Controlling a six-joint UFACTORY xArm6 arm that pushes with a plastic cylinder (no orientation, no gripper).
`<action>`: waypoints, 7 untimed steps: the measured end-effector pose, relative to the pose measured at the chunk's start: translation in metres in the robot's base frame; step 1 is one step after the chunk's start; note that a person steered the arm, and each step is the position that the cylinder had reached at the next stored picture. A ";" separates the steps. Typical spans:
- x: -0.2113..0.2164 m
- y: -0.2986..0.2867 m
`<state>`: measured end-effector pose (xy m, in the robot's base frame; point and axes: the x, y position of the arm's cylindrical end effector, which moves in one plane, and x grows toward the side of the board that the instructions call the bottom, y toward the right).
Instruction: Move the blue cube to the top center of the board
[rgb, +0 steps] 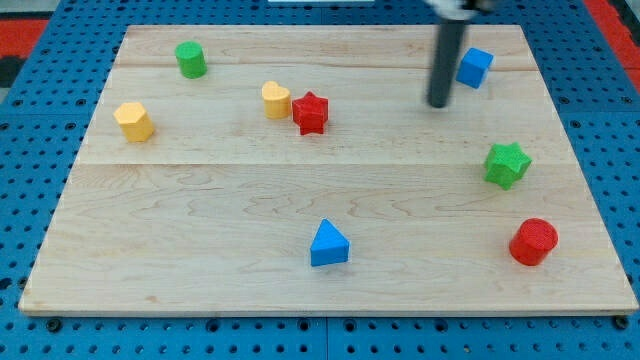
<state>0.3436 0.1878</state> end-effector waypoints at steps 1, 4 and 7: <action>0.000 0.054; -0.029 0.103; -0.043 0.068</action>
<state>0.3009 0.2560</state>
